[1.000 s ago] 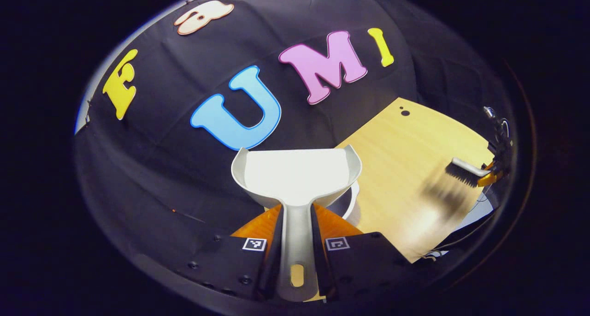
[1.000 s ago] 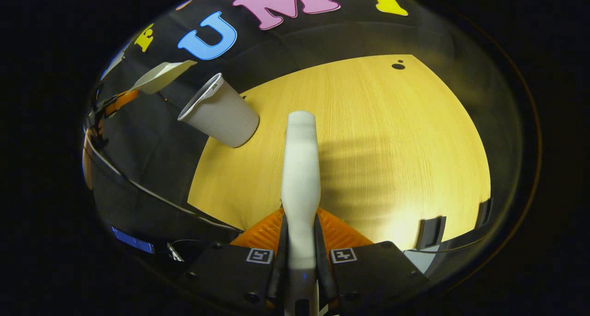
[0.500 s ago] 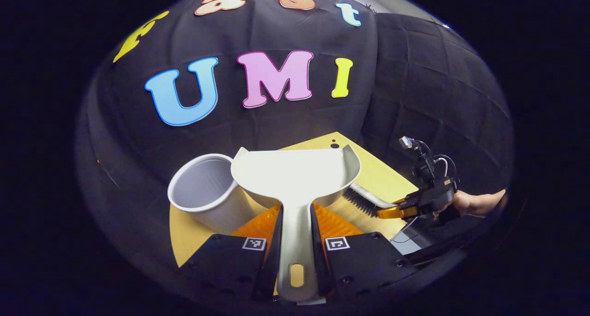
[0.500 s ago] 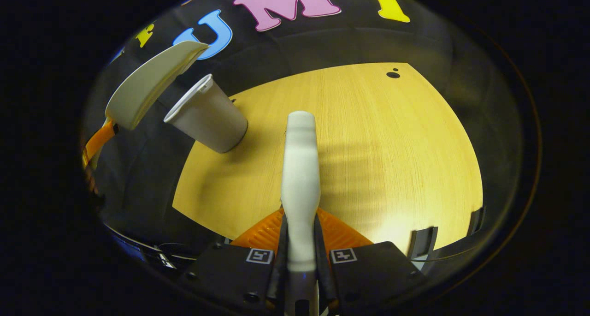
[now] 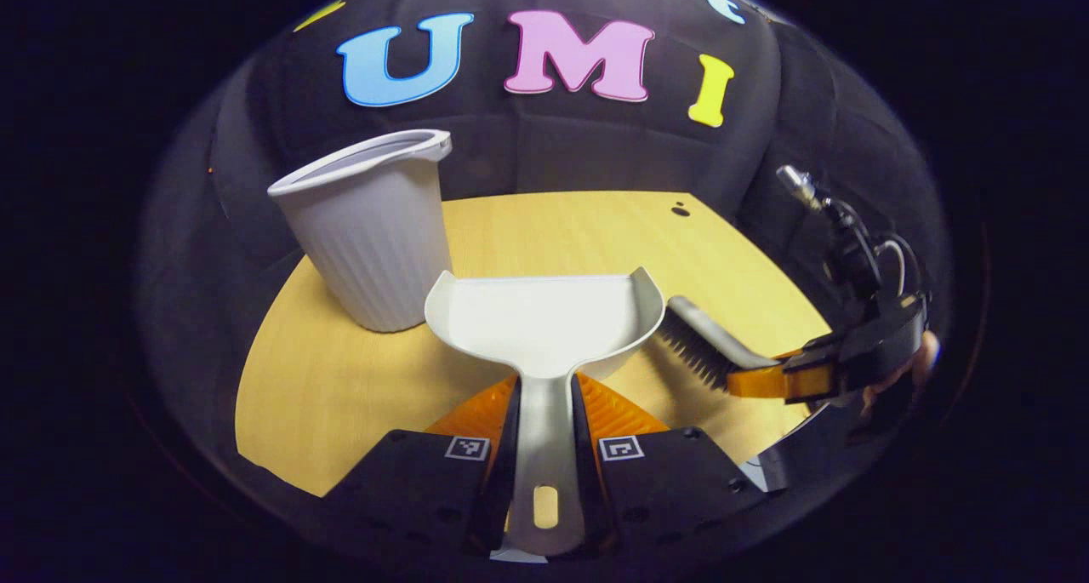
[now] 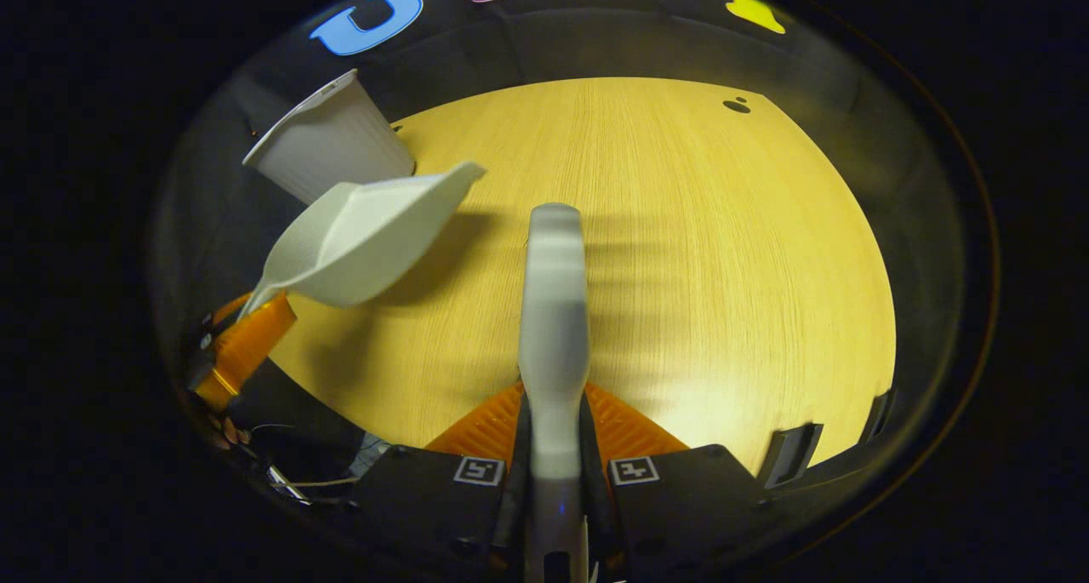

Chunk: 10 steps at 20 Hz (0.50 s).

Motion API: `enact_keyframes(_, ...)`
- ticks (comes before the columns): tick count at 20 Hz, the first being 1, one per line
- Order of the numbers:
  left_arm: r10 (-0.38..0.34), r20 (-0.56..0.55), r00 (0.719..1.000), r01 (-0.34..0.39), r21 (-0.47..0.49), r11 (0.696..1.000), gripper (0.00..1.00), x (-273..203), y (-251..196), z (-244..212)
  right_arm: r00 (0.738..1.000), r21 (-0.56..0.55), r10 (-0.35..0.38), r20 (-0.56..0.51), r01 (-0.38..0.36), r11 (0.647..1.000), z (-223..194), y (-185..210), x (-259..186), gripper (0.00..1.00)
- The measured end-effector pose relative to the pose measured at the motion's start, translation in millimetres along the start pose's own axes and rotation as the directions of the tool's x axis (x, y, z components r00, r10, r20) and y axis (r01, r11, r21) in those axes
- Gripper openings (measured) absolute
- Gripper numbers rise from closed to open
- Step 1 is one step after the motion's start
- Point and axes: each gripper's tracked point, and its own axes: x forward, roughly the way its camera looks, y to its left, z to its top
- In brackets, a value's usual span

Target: Pick up the small broom and dustpan from the desktop, sweep the trash into the dustpan with the broom, and then empty the trash into the garbage bin.

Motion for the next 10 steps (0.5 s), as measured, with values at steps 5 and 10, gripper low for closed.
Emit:
enact_keyframes(5,-0.006,-0.062,0.998,0.004,-0.035,0.999,0.31,32,1,-24,0.997,-0.014,-0.057,-0.051,0.057,0.998,7,1,28,0.31)
enact_keyframes(10,0.017,-0.104,0.994,-0.021,-0.041,0.999,0.31,37,-1,-30,0.991,-0.050,-0.080,-0.108,0.075,0.996,8,7,48,0.31)
